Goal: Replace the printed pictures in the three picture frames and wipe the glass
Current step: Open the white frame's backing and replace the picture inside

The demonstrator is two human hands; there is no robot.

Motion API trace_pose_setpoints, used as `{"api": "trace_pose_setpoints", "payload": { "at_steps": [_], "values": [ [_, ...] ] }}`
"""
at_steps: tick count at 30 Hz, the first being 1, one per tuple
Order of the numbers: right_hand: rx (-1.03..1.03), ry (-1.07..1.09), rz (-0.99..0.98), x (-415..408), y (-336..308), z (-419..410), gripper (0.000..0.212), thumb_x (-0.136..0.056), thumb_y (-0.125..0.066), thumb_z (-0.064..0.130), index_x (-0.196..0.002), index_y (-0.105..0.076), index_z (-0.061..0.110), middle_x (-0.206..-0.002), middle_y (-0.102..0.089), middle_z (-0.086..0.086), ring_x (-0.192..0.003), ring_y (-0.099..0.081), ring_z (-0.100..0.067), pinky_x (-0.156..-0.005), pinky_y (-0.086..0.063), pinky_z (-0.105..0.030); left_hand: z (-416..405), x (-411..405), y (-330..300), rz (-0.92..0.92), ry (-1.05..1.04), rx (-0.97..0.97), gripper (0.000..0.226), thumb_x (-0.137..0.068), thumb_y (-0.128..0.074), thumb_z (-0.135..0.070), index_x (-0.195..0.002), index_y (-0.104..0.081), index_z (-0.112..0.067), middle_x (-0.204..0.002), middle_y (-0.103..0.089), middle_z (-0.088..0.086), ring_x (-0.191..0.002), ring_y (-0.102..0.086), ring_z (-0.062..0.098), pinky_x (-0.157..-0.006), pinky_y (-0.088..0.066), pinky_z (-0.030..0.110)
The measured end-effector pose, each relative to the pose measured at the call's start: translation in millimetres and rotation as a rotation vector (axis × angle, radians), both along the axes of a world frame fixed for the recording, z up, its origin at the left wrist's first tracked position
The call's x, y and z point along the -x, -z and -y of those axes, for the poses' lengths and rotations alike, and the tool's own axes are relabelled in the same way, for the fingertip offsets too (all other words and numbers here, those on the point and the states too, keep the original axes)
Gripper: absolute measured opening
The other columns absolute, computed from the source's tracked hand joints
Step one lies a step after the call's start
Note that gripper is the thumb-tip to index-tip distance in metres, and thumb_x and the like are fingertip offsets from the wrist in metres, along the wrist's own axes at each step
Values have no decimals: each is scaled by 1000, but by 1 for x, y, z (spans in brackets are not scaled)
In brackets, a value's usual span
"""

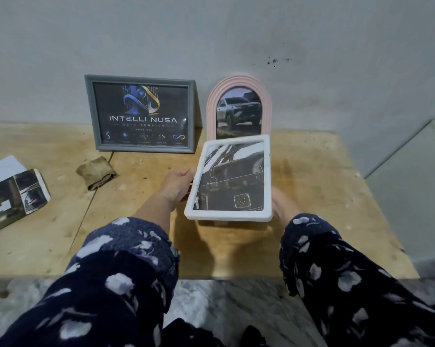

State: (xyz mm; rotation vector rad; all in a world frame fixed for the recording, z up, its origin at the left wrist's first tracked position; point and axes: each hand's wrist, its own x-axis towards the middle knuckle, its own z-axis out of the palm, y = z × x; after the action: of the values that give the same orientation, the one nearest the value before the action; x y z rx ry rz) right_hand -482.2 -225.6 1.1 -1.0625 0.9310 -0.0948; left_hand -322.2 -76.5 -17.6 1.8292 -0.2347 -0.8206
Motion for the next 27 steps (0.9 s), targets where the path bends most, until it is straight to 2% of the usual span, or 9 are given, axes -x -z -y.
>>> {"api": "trace_pose_setpoints", "payload": {
  "at_steps": [5, 11, 13, 17, 19, 21, 23, 25, 27],
  "values": [
    [31, -16, 23, 32, 23, -4, 29, -102, -39, 8, -81, -58, 7, -67, -66, -9, -47, -64, -9, -46, -49, -16, -1, 14, 26, -56, -10, -95, 26, -97, -57, -31, -101, -71, -10, -77, -68, 3, -70, -62, 19, -73, -52, 31],
    [-35, 46, -54, 33, 33, -3, 31, -100, -42, 12, -75, -61, 7, -55, -66, -4, -46, -63, -15, -48, -50, -22, -1, 24, 43, -95, -22, -133, 21, -96, -58, -30, -95, -70, -13, -93, -71, 9, -85, -65, 24, -86, -53, 34],
    [2, 137, -146, 32, 42, 5, 28, -97, -47, 11, -75, -61, 5, -53, -65, -5, -45, -64, -18, -46, -50, -23, 2, 25, 45, -87, -39, -138, 23, -95, -58, -31, -93, -71, -12, -96, -72, 12, -89, -66, 26, -91, -53, 38],
    [8, 363, -225, 35, 52, 16, 18, -91, -54, 10, -88, -72, 5, -69, -71, -12, -55, -68, -28, -57, -58, -38, 8, 28, 45, -85, -82, -141, 18, -95, -59, -30, -90, -67, -15, -96, -71, 10, -87, -66, 27, -89, -54, 40],
    [76, 370, -251, 38, 51, 18, 22, -89, -50, 2, -87, -72, 4, -71, -70, -13, -59, -66, -30, -62, -60, -40, 10, 30, 44, -5, -79, -178, 14, -95, -57, -30, -88, -59, -17, -98, -67, 4, -92, -63, 24, -87, -51, 36],
    [239, 261, -317, 36, 55, 20, 23, -87, -51, 2, -82, -73, 2, -76, -70, -14, -68, -65, -30, -72, -58, -45, 9, 34, 45, 90, -72, -226, 17, -99, -49, -27, -90, -58, -15, -95, -64, 2, -89, -59, 23, -83, -47, 31],
    [394, 142, -406, 34, 60, 22, 21, -83, -55, 7, -76, -73, 1, -81, -70, -15, -74, -61, -27, -77, -55, -46, 9, 36, 49, 86, -55, -226, 27, -101, -41, -29, -86, -61, -16, -95, -67, 6, -90, -62, 28, -87, -52, 39],
    [476, 101, -496, 32, 69, 26, 22, -82, -54, 8, -68, -67, -3, -79, -68, -17, -70, -58, -27, -65, -53, -42, 8, 40, 52, 75, -49, -245, 32, -101, -40, -33, -86, -62, -16, -95, -67, 10, -92, -64, 32, -88, -53, 46],
    [534, 103, -559, 31, 72, 25, 28, -84, -53, 7, -56, -53, 3, -73, -62, -14, -65, -51, -26, -52, -41, -32, 8, 44, 50, 133, -28, -281, 33, -101, -40, -34, -90, -65, -14, -92, -67, 9, -88, -63, 30, -86, -53, 41]
  ]
}}
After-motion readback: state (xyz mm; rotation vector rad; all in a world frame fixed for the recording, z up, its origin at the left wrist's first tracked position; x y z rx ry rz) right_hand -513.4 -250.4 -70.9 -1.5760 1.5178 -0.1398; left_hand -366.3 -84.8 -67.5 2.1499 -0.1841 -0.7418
